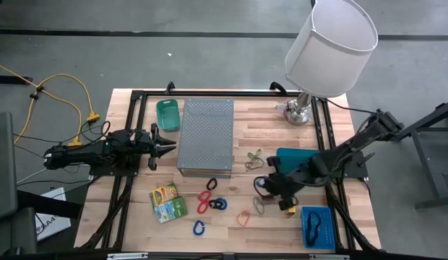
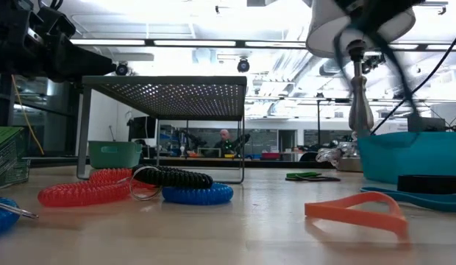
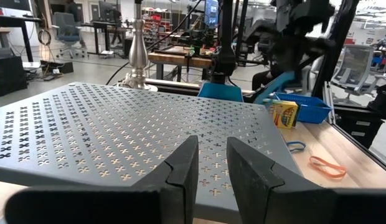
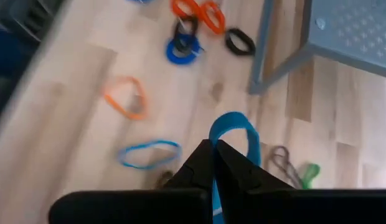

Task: Pick & Place Office Desk Supplies
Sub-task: Put the top blue rubberband into the blue basket

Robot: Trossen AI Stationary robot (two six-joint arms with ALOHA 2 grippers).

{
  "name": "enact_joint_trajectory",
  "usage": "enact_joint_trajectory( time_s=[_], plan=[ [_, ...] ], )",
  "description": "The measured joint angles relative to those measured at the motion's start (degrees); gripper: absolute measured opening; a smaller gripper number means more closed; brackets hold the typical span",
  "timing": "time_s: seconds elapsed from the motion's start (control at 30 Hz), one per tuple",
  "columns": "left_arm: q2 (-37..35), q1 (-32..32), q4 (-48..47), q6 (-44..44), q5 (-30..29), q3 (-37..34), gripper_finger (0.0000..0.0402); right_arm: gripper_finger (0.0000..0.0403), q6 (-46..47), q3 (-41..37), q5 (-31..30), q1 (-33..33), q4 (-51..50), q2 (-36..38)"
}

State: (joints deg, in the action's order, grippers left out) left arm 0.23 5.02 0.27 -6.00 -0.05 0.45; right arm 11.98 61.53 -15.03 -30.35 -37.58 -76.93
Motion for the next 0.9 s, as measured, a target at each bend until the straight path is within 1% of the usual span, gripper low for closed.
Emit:
enact_joint_trajectory(
  time_s=[0.23,0.47,0.7,0.9],
  plan=[
    [0.0,0.0,0.0,0.0,0.0,0.0,0.0079,0.0002,9.5,0.0,0.1,-6.3,-3.3,6.9],
    [0.0,0.0,0.0,0.0,0.0,0.0,0.0079,0.0002,24.1,0.0,-0.1,-13.0,-10.4,12.1],
    [0.0,0.0,0.0,0.0,0.0,0.0,0.0079,0.0002,38.7,0.0,0.6,-20.0,-15.2,13.3],
    [0.0,0.0,0.0,0.0,0.0,0.0,0.0079,0.0002,49.7,0.0,0.9,-25.8,-15.9,13.3]
  ],
)
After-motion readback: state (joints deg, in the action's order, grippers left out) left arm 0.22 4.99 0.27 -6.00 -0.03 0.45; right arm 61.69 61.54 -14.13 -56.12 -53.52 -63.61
